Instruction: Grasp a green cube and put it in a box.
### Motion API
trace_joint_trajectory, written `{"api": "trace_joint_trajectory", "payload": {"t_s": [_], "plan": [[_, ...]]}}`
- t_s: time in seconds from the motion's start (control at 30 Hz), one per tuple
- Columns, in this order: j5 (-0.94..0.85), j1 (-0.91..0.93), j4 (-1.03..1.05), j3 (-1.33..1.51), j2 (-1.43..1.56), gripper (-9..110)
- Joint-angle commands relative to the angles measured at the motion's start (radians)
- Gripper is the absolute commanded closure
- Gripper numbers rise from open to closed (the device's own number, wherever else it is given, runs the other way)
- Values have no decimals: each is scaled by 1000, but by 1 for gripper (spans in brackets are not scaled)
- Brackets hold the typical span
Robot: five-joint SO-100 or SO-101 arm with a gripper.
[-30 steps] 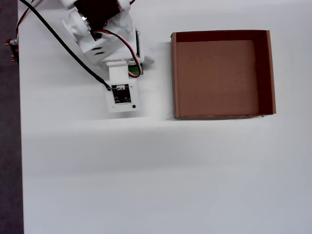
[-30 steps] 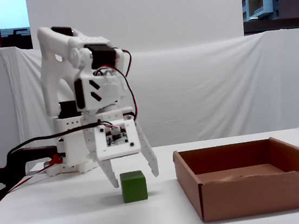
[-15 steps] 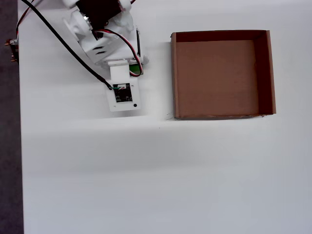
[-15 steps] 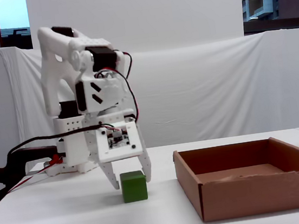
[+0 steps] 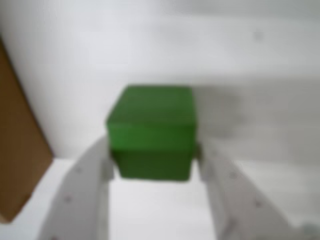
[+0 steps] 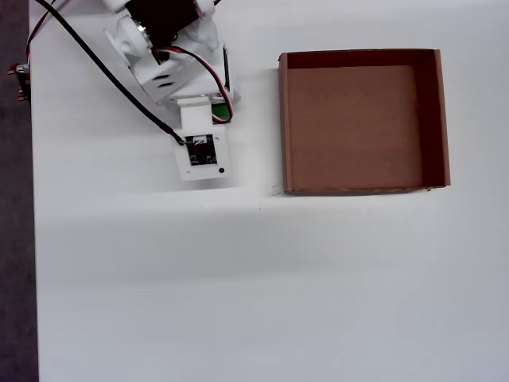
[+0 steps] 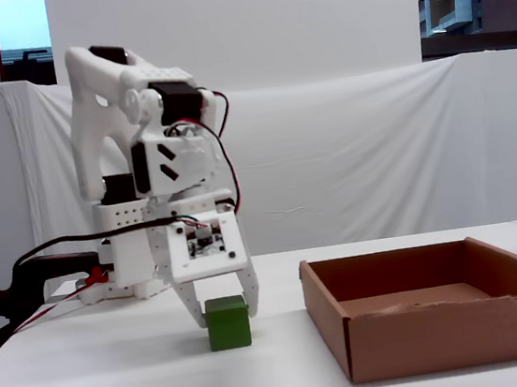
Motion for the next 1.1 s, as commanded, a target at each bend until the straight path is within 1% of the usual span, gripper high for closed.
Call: {"api": "trace_joint_trajectory", "payload": {"t_s": [0.0, 0.33, 0.53, 0.8, 1.07], "plan": [[3, -6, 2, -5, 26, 83], [3, -15, 83, -51, 48, 84], [3, -17, 78, -55, 52, 84], [-8, 0, 64, -37, 52, 81], [-9, 18, 3, -37, 46, 79]]}}
